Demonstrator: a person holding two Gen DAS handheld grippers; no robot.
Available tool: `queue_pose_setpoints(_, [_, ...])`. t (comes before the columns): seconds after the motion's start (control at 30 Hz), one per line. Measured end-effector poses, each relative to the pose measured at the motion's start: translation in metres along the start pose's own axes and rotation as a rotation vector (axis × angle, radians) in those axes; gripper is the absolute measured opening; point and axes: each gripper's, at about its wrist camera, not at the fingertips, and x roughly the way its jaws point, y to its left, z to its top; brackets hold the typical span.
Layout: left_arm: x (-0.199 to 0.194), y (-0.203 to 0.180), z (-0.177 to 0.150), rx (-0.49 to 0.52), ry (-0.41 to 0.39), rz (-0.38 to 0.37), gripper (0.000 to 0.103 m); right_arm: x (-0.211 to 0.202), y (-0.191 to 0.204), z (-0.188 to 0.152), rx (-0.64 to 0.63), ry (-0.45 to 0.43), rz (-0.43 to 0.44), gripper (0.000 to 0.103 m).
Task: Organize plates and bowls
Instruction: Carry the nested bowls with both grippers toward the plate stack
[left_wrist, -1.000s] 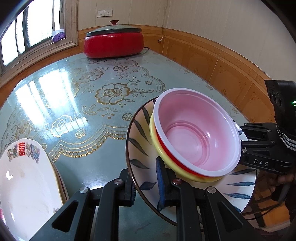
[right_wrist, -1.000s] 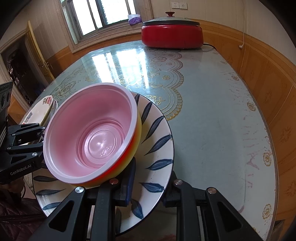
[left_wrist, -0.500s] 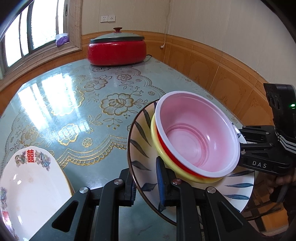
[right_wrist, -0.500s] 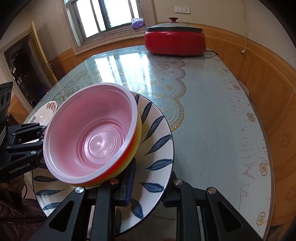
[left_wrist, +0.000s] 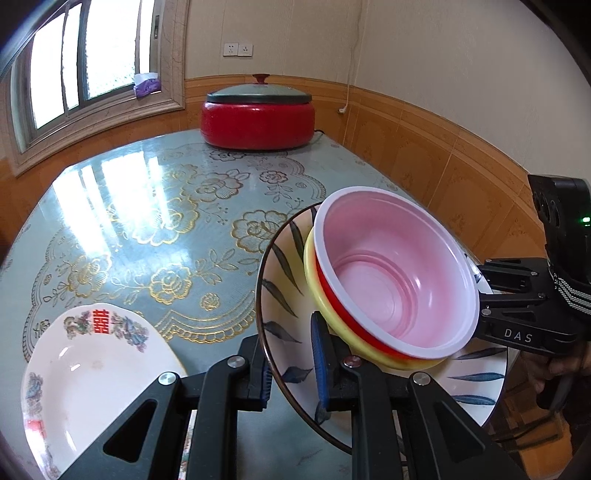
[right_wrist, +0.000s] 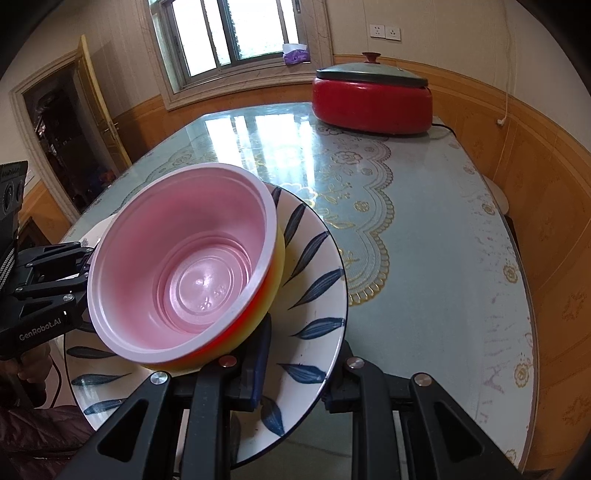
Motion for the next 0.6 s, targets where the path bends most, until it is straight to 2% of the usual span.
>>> queue_pose_setpoints(0.6, [-0.032,0.045,0.005,-0.106,-0.069,0.107,0.017,0.012,0.045,0.047,-0.103,-0.019,0.089,0.02])
